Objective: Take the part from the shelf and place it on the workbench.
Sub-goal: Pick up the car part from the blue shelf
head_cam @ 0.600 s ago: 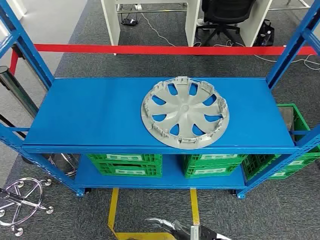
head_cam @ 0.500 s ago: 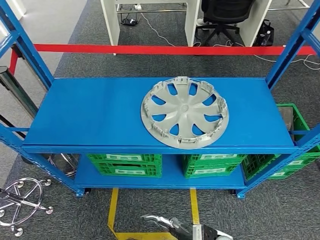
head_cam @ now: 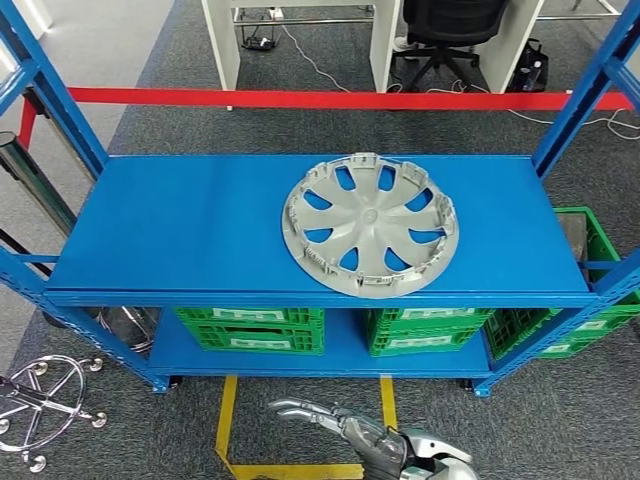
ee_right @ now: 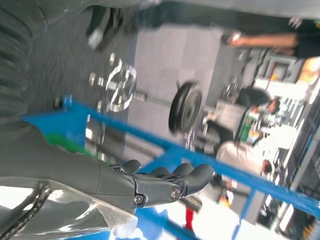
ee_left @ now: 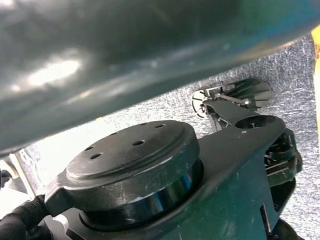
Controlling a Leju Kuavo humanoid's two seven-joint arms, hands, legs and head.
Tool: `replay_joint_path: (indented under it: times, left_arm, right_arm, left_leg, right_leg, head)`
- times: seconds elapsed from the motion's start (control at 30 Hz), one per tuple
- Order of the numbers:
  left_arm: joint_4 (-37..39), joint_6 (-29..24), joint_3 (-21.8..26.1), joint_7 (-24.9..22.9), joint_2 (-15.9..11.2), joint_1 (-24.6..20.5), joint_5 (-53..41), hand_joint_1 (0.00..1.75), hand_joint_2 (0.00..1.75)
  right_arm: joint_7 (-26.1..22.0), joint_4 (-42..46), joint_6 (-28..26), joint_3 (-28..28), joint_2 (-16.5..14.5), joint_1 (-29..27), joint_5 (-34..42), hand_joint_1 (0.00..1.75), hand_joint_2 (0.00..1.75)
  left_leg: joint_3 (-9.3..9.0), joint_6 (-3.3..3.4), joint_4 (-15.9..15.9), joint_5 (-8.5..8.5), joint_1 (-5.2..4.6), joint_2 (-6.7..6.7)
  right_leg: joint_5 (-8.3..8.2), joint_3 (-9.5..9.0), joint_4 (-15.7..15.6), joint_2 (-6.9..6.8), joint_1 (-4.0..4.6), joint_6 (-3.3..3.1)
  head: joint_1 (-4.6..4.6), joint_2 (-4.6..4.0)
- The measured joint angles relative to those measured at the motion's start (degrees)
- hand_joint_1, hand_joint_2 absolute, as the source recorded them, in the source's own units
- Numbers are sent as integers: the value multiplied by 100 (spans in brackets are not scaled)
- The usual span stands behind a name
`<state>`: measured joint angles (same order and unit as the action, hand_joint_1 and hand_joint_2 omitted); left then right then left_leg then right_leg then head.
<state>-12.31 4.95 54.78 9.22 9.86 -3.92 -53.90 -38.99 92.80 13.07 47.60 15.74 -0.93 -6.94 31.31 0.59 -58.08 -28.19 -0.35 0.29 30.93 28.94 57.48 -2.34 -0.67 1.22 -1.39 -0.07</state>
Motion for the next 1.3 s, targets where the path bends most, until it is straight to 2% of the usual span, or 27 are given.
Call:
replay_joint_path:
  times: [0.5, 0.73, 0.9, 1.07, 1.3]
  left_arm:
    - [4, -52, 154, -25, 8, -5, 88, 0, 0]
    - [4, -70, 159, -50, 25, -15, 89, 0, 0]
    - [4, -73, 159, -119, 32, -45, 59, 0, 0]
    - [7, -73, 159, -296, 47, -123, -41, 0, 0]
    - [13, -71, 155, -408, 69, -190, -148, 0, 0]
  right_arm:
    - [516, 454, -2726, 445, 0, 563, -1624, 0, 175]
    - [864, 466, -3433, 592, -5, 834, -2269, 0, 175]
    - [1294, 393, -4085, 854, -83, 1147, -3073, 0, 175]
    - [2186, 67, -5041, 1214, -327, 1532, -4739, 0, 175]
    - [2801, -604, -5218, 1397, -618, 1873, -5637, 0, 175]
  left_leg:
    - [-2, 0, -1, 0, 0, 0]
    - [-1, 0, -1, 0, 0, 0]
    - [-2, 0, 0, 1, 0, 0]
    - [-2, 0, 0, 3, 1, 0]
    - [-1, 1, 0, 4, 1, 0]
  right_leg:
    - [-1, -1, 0, 3, 0, 1]
    - [-2, -2, 0, 1, 0, 2]
    - [-2, -2, 1, 2, 0, 2]
    - [-2, -3, 2, -1, 1, 2]
    - [-2, -3, 3, 0, 2, 2]
  head:
    - [-4, 1]
    - [-4, -1]
    - [-3, 0]
    - [-1, 0]
    - [-1, 1]
